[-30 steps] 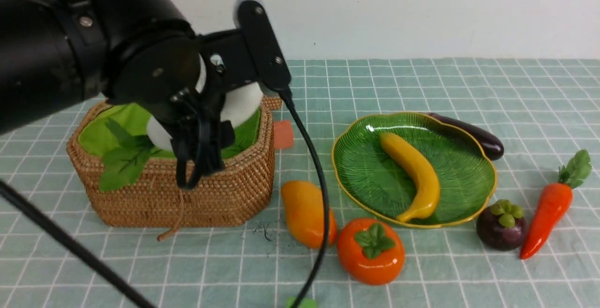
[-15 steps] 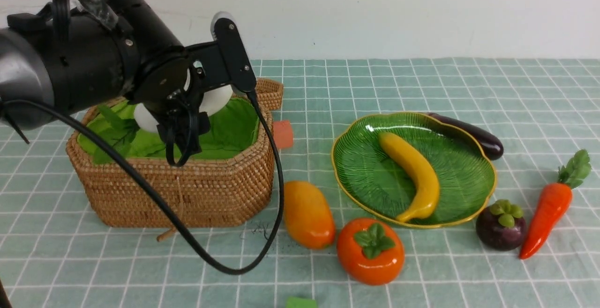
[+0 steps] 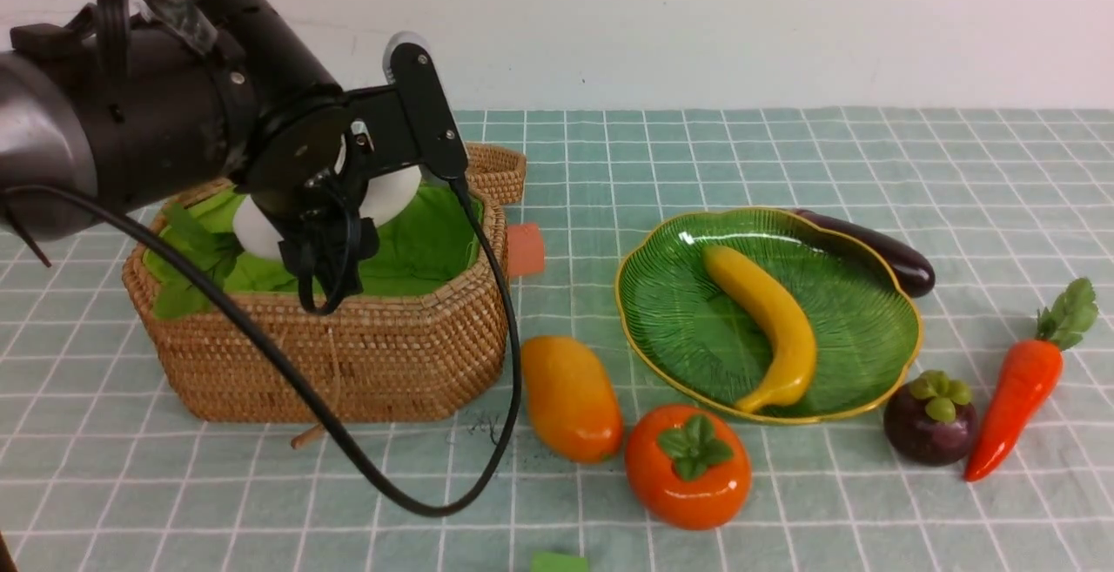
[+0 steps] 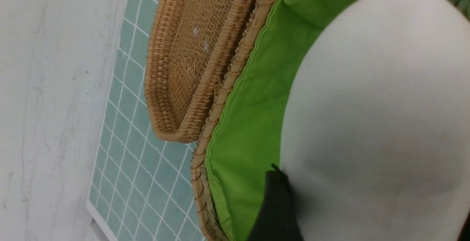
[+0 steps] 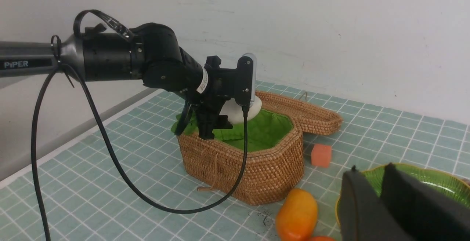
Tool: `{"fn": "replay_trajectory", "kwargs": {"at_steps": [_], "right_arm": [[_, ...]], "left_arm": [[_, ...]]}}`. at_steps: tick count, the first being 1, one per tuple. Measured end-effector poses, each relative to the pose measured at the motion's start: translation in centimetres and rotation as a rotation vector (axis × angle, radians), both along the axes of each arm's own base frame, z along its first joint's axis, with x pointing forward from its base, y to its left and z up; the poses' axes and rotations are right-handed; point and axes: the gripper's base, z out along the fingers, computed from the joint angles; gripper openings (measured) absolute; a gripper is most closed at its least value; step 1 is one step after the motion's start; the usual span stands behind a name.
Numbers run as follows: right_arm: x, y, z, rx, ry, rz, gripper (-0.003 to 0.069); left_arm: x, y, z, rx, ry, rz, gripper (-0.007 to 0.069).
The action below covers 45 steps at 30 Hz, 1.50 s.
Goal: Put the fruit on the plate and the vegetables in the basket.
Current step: Take a daikon with your left arm and place it on the basket on the left, then grab the mango with your left arm and place it on the right plate
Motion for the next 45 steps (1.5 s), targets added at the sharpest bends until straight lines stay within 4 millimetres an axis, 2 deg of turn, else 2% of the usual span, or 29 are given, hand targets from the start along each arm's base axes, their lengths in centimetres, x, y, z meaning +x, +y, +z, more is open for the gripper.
{"fn": "replay_trajectory", "kwargs": {"at_steps": [5,11,16,18,21,22,23,25,27,28,30,33,40,42,44,45], "right_arm": [[0.0,0.0,0.0,-0.001,0.002,0.002,0.0105],[0.0,0.0,0.0,0.002,0.003,0.004,0.0108],[0.0,0.0,0.0,0.002,0.003,0.004,0.0111],[0.0,0.0,0.0,0.0,0.004,0.004,0.0112],[-0.4,0.0,-0.2,-0.033,0.036,0.023,0.0113],[-0.4,0.0,-0.2,-0.033,0.036,0.023,0.0113],[-0.9,0.1,-0.4,-0.066,0.084,0.049,0.0113],[-1.7,0.0,-0.5,-0.111,0.142,0.076,0.0115],[-2.3,-0.1,-0.6,-0.156,0.184,0.096,0.0116],[-2.4,-0.1,-0.7,-0.162,0.19,0.098,0.0117],[-2.9,-0.3,-1.0,-0.202,0.229,0.112,0.0118],[-3.3,-0.6,-1.2,-0.232,0.239,0.102,0.0119],[-3.5,-0.8,-1.3,-0.239,0.227,0.082,0.0125],[-3.5,-0.9,-1.3,-0.239,0.227,0.082,0.0125],[-3.5,-0.9,-1.3,-0.239,0.227,0.082,0.0127],[-3.5,-0.9,-1.3,-0.239,0.227,0.082,0.0127]], "left_arm": [[-0.7,0.1,1.2,-0.049,-0.014,0.008,0.0585],[-0.9,0.2,1.5,-0.06,-0.02,0.01,0.0646],[-1.0,0.1,1.5,-0.095,-0.01,0.028,0.0623],[-1.3,-0.2,1.4,-0.177,0.016,0.074,0.0584],[-2.9,-2.1,1.1,-0.397,0.131,0.201,0.0442],[-3.1,-2.3,1.0,-0.404,0.141,0.201,0.0429],[-4.5,-3.9,1.0,-0.521,0.227,0.261,0.0316],[-6.6,-6.2,0.9,-0.622,0.345,0.316,0.0171],[-8.3,-8.1,0.6,-0.672,0.445,0.34,0.0063],[-8.5,-8.3,0.6,-0.676,0.456,0.342,0.0063],[-9.8,-10.3,0.3,-0.692,0.538,0.333,0.0018],[-9.8,-12.4,-0.4,-0.68,0.583,0.34,0.0062],[-7.9,-15.0,-2.7,-0.624,0.617,0.397,0.0367],[-7.8,-15.3,-3.0,-0.606,0.613,0.368,0.0405],[-7.6,-15.9,-3.4,-0.576,0.566,0.288,0.0485],[-7.5,-16.0,-3.4,-0.572,0.558,0.284,0.0489]]}}
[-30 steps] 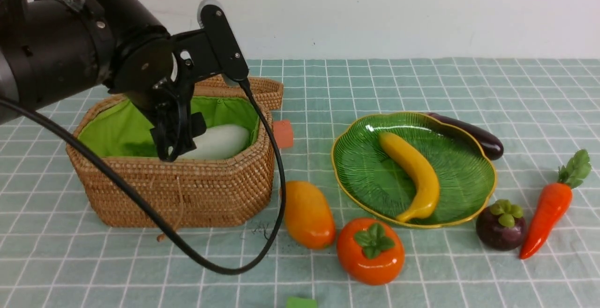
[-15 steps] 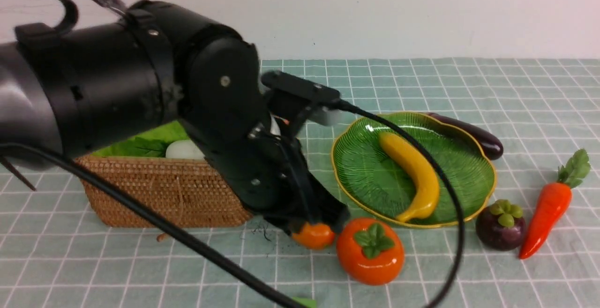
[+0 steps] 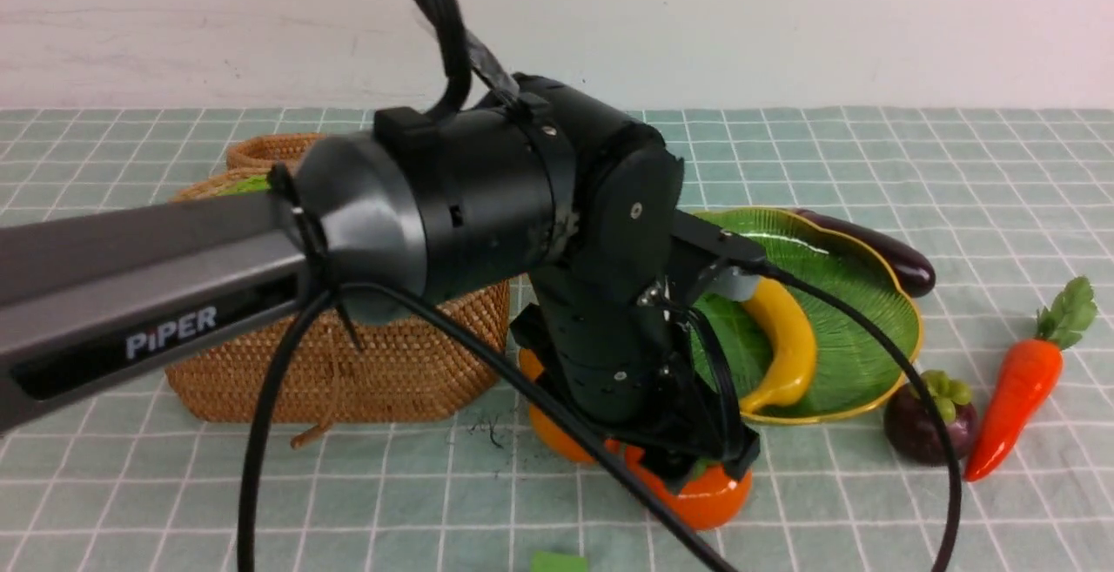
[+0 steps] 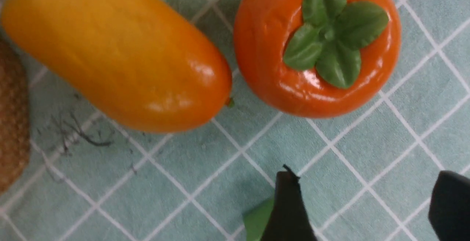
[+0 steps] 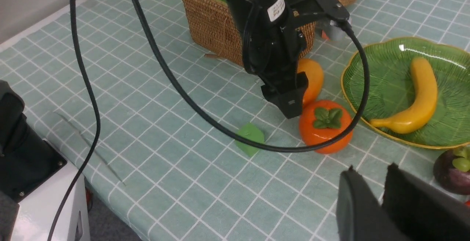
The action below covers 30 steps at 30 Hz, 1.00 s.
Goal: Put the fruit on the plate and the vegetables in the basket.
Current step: Grab the mango with your left arm and place it on the right plate
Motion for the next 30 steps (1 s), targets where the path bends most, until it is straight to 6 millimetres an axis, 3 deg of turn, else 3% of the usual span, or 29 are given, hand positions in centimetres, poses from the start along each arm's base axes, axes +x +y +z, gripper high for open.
{"fn": "replay_trajectory", "kwargs": {"at_steps": [3,7,13,30], "right_arm": [[0.0,0.0,0.0,-0.002,-0.003,-0.003,0.0127],[-0.1,-0.1,0.0,-0.002,-0.004,-0.003,0.0129],[-0.1,-0.1,0.0,-0.002,-0.004,-0.003,0.0131],[-0.1,-0.1,0.0,0.001,-0.002,-0.004,0.0139]], "left_arm": [[1.1,-0.1,0.0,-0.013,-0.09,0.062,0.0543],[2.5,-0.1,-0.9,-0.036,-0.146,0.285,0.0588],[4.3,-0.1,-3.1,-0.019,-0.231,0.476,0.0596],[7.2,0.6,-8.0,-0.006,-0.205,0.597,0.0593]]}}
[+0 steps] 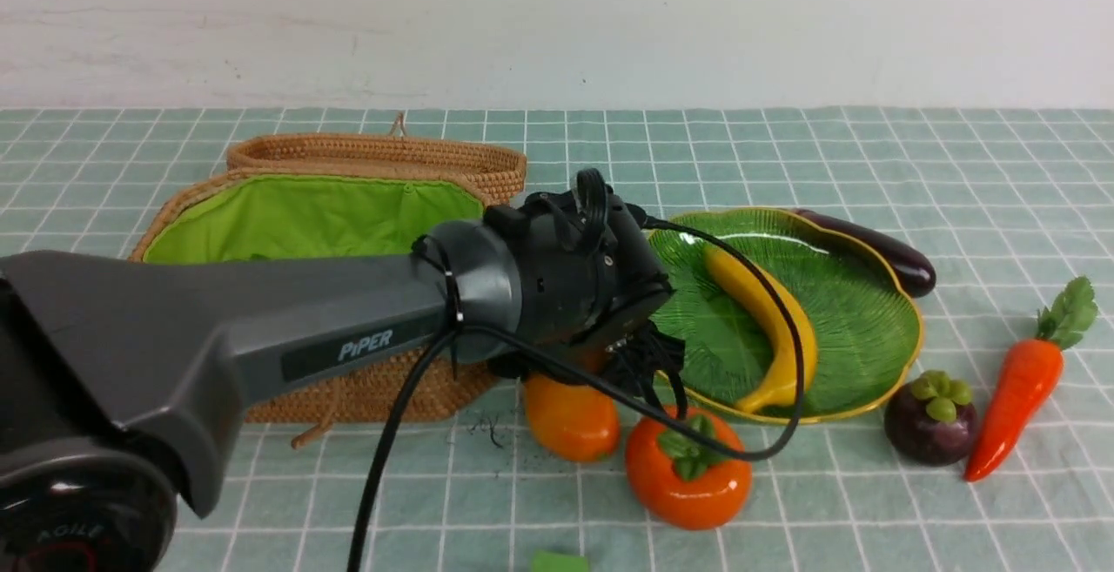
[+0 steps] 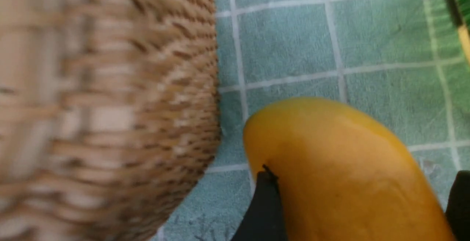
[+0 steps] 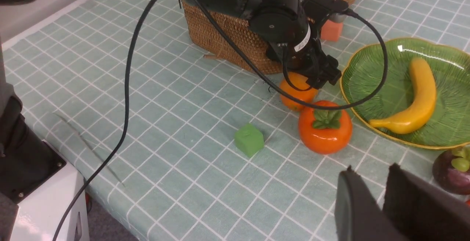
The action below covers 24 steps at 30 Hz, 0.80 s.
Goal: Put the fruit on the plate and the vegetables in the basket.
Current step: Grab the mango with your left arm and place it on the right plate
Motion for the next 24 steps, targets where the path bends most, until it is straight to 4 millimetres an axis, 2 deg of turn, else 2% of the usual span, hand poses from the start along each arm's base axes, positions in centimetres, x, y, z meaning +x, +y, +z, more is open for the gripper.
{"fn": "replay_trajectory", "kwargs": {"at_steps": [7,14,19,22,23,24], "right_arm": [[0.0,0.0,0.0,0.0,-0.001,0.0,0.014],[0.0,0.0,0.0,0.0,-0.001,0.0,0.0141],[0.0,0.0,0.0,0.0,-0.001,0.0,0.0144],[0.3,-0.4,0.0,-0.02,-0.023,-0.043,0.0144],[0.3,-0.4,0.0,-0.019,-0.024,-0.044,0.0144],[0.6,-0.7,0.1,-0.029,-0.034,-0.097,0.0144]], "left_arm": [[0.0,0.0,-2.0,0.037,0.051,0.017,0.0592],[-0.1,0.1,-2.0,0.046,0.067,0.033,0.0552],[-0.3,0.3,0.2,0.018,0.036,0.031,0.0552],[-0.6,-0.1,3.6,-0.016,-0.023,-0.022,0.0552],[-0.6,-0.2,3.7,-0.016,-0.026,-0.029,0.0552],[-1.1,-1.1,5.8,-0.039,-0.076,-0.098,0.0552]]}}
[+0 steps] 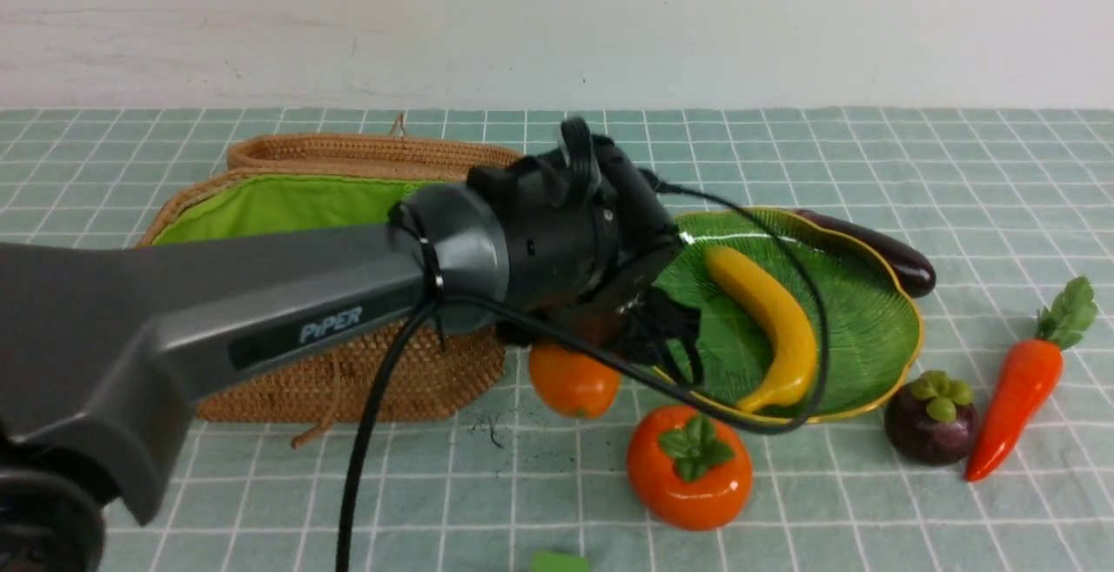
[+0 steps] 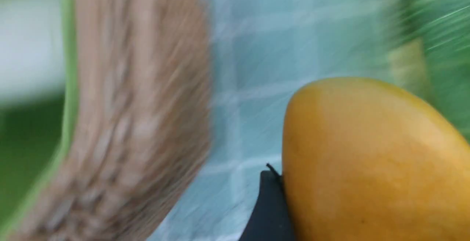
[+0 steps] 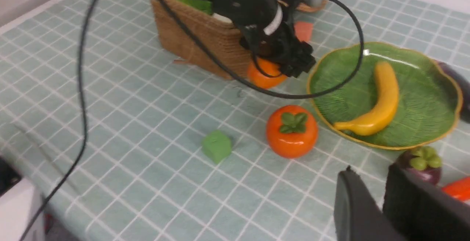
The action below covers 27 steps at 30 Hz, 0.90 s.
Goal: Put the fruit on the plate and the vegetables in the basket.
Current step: Grab the mango with your left arm and place it on the right plate
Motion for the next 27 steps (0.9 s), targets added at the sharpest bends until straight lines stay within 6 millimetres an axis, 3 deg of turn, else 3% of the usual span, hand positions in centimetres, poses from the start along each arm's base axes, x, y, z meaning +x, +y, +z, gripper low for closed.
{"fn": "replay_trajectory", "kwargs": {"at_steps": [3,7,11,17,22,27], "right_arm": [[0.5,-0.6,0.1,0.007,-0.007,-0.094,0.0146],[0.7,-1.1,0.1,0.022,0.001,-0.167,0.0148],[0.6,-1.0,0.0,0.035,0.024,-0.162,0.0148],[0.2,-0.6,-0.4,0.04,0.088,-0.118,0.0152],[0.1,-0.5,-0.4,0.047,0.094,-0.108,0.0153],[0.1,-0.5,-0.4,0.048,0.095,-0.106,0.015]], "left_arm": [[-0.9,-2.0,2.7,-0.041,-0.074,-0.152,0.0552],[-1.2,-4.4,4.1,-0.097,-0.115,-0.33,0.0552],[1.6,-5.8,1.7,-0.111,-0.085,-0.42,0.0552],[5.7,-5.9,-2.8,-0.057,-0.065,-0.417,0.0552],[6.4,-6.1,-3.6,-0.047,-0.106,-0.429,0.0552],[6.5,-6.5,-2.9,-0.07,-0.154,-0.439,0.064]]}}
